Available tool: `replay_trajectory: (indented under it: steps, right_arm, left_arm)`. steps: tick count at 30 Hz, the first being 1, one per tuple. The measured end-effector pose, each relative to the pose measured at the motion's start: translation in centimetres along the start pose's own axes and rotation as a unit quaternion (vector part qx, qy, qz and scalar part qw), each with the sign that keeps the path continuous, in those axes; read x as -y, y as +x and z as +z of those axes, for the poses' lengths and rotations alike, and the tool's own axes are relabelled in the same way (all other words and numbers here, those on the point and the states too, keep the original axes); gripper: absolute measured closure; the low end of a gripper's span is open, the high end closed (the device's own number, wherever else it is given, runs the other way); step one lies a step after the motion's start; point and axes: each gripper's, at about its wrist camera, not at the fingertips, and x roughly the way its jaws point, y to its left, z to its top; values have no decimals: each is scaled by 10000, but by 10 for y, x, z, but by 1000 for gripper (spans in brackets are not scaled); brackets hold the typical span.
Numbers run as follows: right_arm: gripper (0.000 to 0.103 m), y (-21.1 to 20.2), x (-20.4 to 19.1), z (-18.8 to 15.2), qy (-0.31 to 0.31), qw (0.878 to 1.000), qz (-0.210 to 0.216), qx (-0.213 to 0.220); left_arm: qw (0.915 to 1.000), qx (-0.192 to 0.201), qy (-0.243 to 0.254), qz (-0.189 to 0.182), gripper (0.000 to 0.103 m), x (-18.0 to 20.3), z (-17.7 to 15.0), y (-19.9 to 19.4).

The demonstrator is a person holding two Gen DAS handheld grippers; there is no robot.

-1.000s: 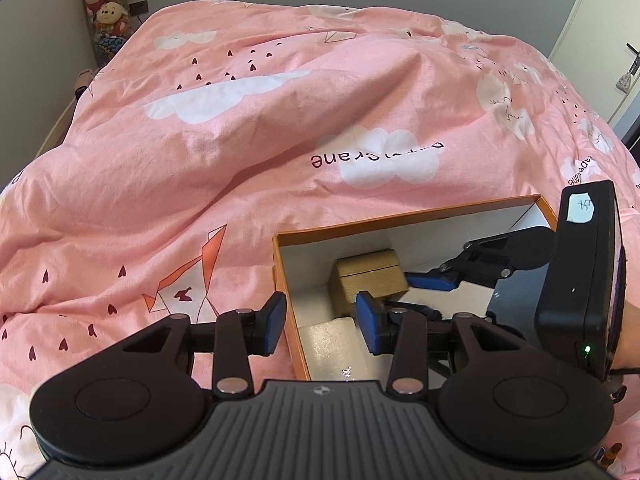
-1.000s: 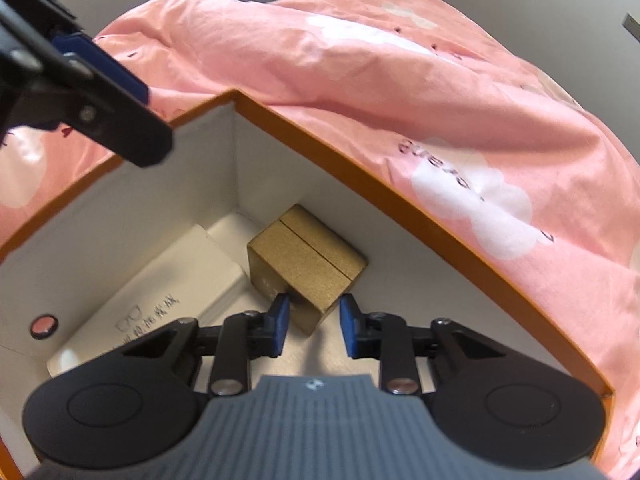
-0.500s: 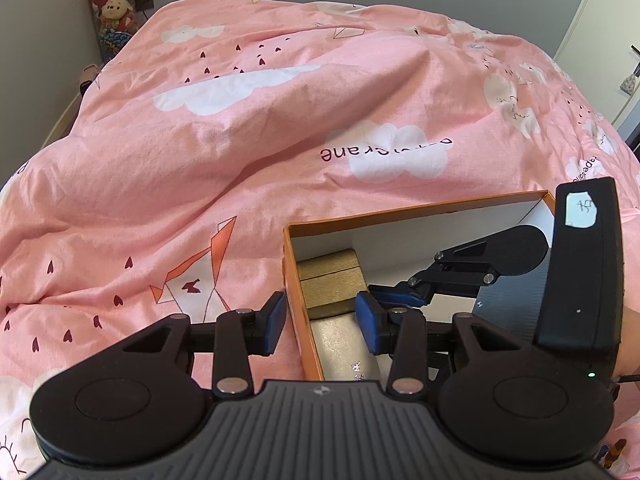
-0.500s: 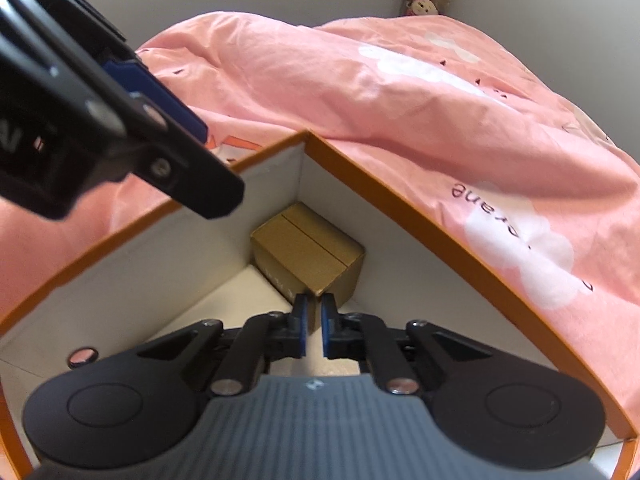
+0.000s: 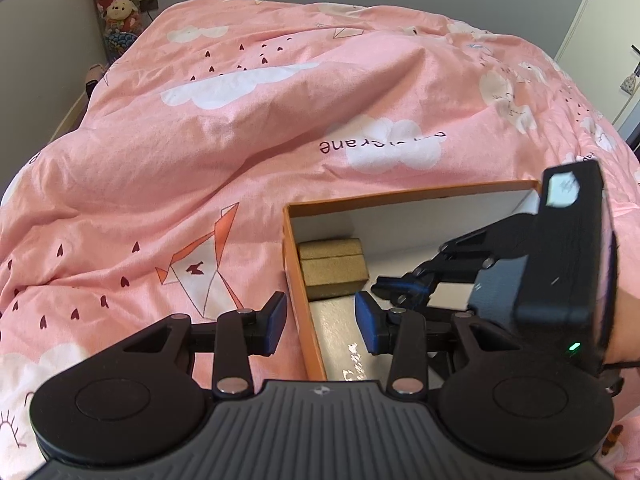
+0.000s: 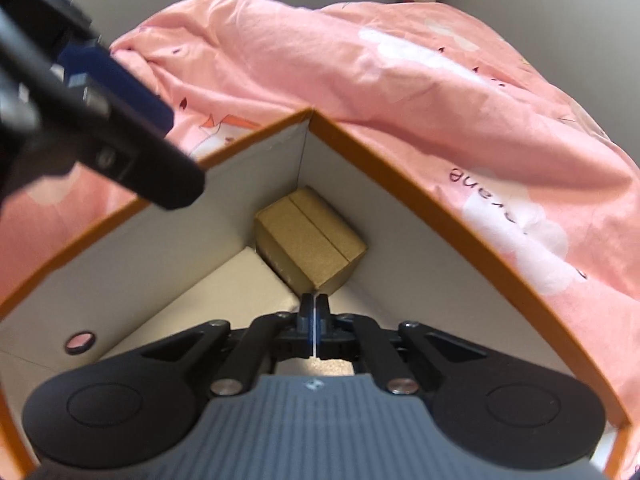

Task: Organize objects
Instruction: 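Withdraw both grippers from the orange box toward the remaining items, then grasp the pink card holder with the left gripper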

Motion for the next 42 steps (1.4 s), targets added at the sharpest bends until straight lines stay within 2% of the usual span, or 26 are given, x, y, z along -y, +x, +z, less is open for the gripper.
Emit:
replay_trajectory:
  steps: [4,9,13,14,17,19,23,27,30,32,37,41,42]
  right_arm:
    - [101,-34,-1,-5,149,9995,-246,108]
    - [97,-99,-5,-31,782,9940,-465,611]
    - [95,-143,-12,-59,1335,9869,-699,576]
    - [93,-155,-15,-68,1465,9849,-708,599]
    - [78,-187,-28,-99,1947,9770,-484,722]
    - [78,-198,-39,-119,2300,9700,-311,727]
    - [77,-207,-63,-155,2808,9577,-289,564]
    - [78,-207,-89,-179,2910,9563,-57,275]
    - [78,-204,-103,-191,2872,9578,9,67]
    - [77,-200,-108,-196,2848,9585,-19,-90]
    - [78,-196,-116,-201,2759,9609,32,-242]
    - [78,-196,-123,-197,2465,9686,-54,-321]
    - [78,-196,-125,-196,2393,9704,-85,-326]
  left_arm:
    - [9996,185,115,-200,56,14,-15,-22]
    - [9974,377,275,-554,56,38,-45,-53]
    - [9949,352,420,-843,56,55,-76,-73]
    - [9943,338,436,-910,56,58,-84,-77]
    - [9927,188,400,-1122,56,64,-108,-81]
    - [9913,76,418,-1247,56,68,-123,-80]
    - [9891,-222,520,-1362,56,76,-154,-73]
    - [9855,-544,625,-1481,55,81,-178,-68]
    - [9832,-752,699,-1512,50,84,-193,-64]
    - [9821,-876,862,-1426,45,90,-203,-60]
    - [9821,-967,1334,-915,38,106,-216,-44]
    - [9825,-907,1431,-768,38,109,-218,-33]
    - [9829,-861,1424,-789,44,109,-218,-32]
